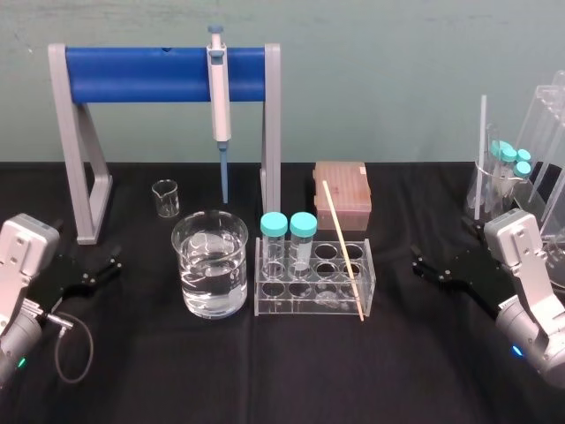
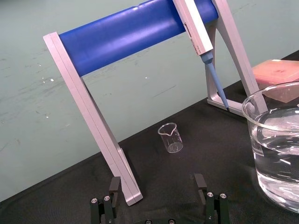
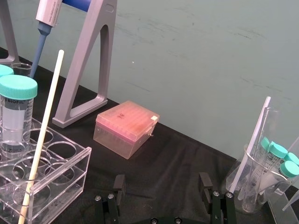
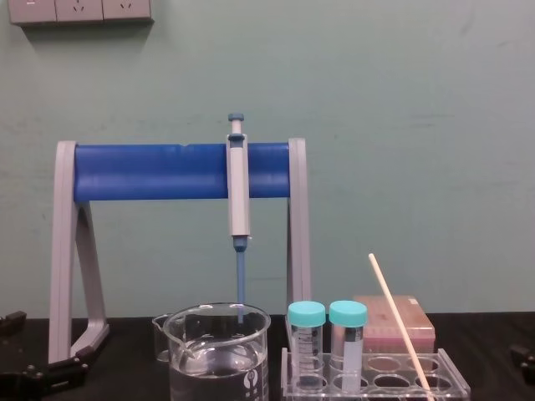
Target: Hold the thermometer with one hand and immerse one end into the beaker, then reinsert it into the test tube rack.
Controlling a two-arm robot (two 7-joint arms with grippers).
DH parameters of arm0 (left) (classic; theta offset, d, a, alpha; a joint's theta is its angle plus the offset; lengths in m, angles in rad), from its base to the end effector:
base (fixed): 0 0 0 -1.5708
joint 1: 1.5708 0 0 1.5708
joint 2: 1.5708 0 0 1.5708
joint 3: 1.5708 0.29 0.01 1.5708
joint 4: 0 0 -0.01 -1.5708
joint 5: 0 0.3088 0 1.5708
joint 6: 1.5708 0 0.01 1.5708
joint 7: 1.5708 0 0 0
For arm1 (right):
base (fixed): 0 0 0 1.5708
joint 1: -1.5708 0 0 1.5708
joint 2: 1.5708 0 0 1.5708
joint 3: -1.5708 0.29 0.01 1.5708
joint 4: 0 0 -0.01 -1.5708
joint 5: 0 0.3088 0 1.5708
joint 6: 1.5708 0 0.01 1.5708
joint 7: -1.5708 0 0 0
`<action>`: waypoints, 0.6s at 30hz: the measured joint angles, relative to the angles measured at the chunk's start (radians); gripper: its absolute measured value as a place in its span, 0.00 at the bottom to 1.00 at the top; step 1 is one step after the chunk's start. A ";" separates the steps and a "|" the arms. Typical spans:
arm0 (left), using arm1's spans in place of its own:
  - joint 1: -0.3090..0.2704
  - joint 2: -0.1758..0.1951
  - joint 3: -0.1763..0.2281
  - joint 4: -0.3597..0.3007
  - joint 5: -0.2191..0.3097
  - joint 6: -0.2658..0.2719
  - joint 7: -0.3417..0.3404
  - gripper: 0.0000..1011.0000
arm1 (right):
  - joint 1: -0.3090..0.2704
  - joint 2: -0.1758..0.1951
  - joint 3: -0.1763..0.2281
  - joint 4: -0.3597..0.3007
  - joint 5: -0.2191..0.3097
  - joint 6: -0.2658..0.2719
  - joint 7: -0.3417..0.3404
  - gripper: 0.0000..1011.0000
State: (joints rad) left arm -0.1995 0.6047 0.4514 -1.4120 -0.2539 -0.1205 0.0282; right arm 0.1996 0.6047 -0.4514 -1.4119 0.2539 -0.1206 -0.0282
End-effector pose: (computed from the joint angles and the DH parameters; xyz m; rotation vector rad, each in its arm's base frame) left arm 0.3581 0.0827 -0.3023 0.3045 -0.2850 1.2479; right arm 0.3581 -0.0827 -0.3023 -0.3045 -0.2851 -1.2479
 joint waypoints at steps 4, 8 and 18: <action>0.000 0.000 0.000 0.000 0.000 0.000 0.000 0.99 | 0.000 0.000 0.000 0.000 0.000 0.000 0.000 0.99; 0.000 0.000 0.000 0.000 0.000 0.000 0.000 0.99 | 0.000 0.000 0.000 0.000 0.000 0.000 0.000 0.99; 0.000 0.000 0.000 0.000 0.000 0.000 0.000 0.99 | 0.000 0.000 0.000 0.000 0.000 0.000 0.000 0.99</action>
State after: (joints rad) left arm -0.1995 0.6047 0.4514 -1.4120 -0.2539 -0.1205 0.0283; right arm 0.1995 0.6047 -0.4514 -1.4120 0.2539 -0.1205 -0.0283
